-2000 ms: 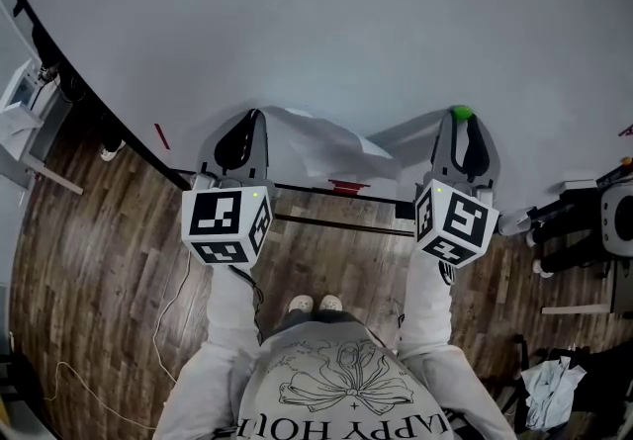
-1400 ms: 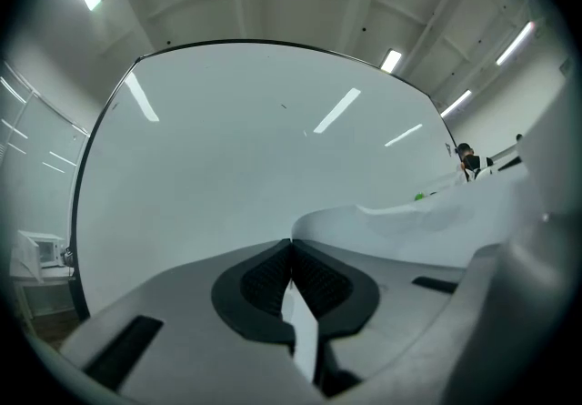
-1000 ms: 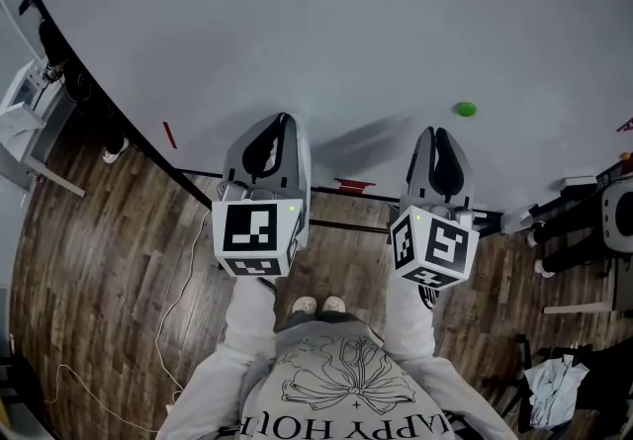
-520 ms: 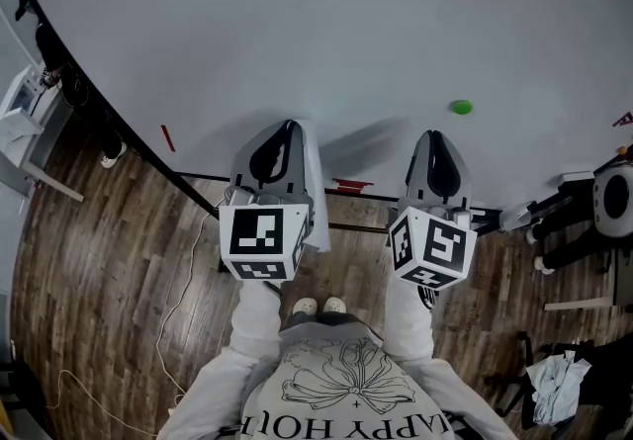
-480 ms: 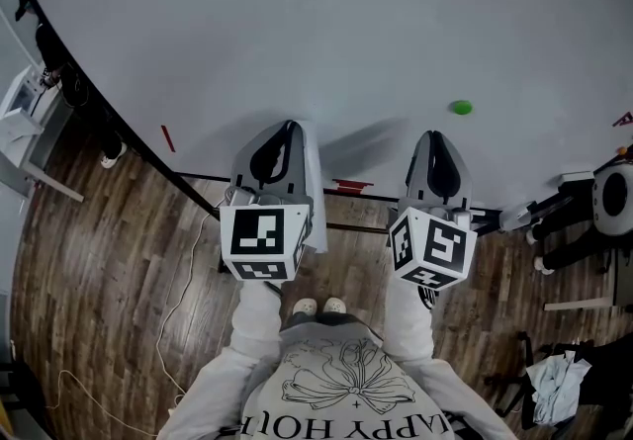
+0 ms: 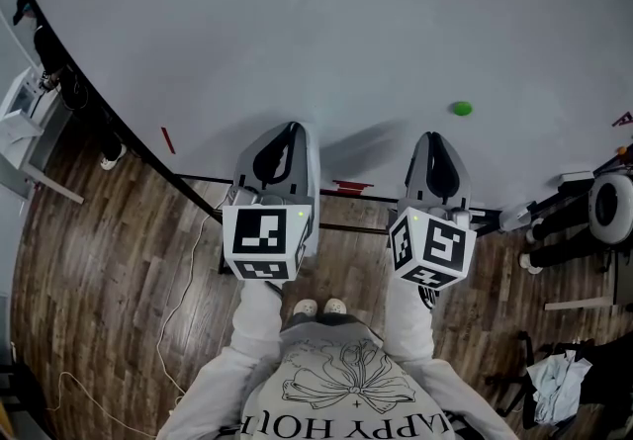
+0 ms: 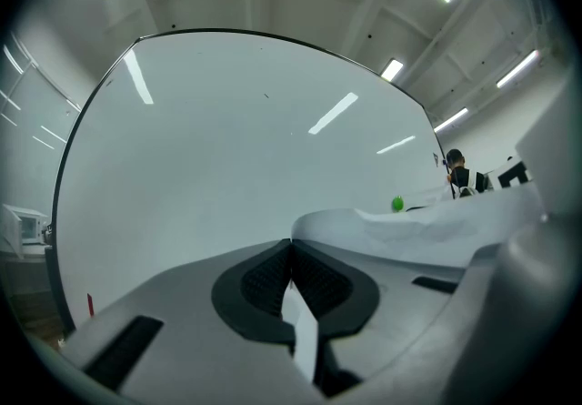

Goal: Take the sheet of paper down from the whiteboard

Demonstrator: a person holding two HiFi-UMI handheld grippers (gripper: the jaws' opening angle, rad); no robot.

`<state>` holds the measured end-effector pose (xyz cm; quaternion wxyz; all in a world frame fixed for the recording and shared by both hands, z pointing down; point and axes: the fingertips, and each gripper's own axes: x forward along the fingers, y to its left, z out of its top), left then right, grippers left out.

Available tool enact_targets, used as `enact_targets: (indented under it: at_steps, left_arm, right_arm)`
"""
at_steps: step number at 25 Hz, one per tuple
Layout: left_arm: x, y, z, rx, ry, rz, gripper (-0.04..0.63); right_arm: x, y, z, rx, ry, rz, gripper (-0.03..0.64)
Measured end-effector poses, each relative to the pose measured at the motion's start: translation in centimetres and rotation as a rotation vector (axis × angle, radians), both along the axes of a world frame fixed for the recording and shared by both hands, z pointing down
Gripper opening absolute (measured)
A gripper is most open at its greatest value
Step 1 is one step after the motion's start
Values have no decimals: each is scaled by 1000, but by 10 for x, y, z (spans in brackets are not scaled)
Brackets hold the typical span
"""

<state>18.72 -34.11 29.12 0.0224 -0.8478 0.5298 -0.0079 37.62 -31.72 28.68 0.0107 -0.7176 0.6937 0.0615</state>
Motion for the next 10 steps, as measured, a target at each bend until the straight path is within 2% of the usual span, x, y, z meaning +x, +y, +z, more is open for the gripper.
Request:
enact_targets:
  at_steps: [10]
  left_arm:
    - [4, -1, 1, -1, -3, 6, 6]
  right_arm:
    - [3, -1, 1, -4, 0, 4, 26]
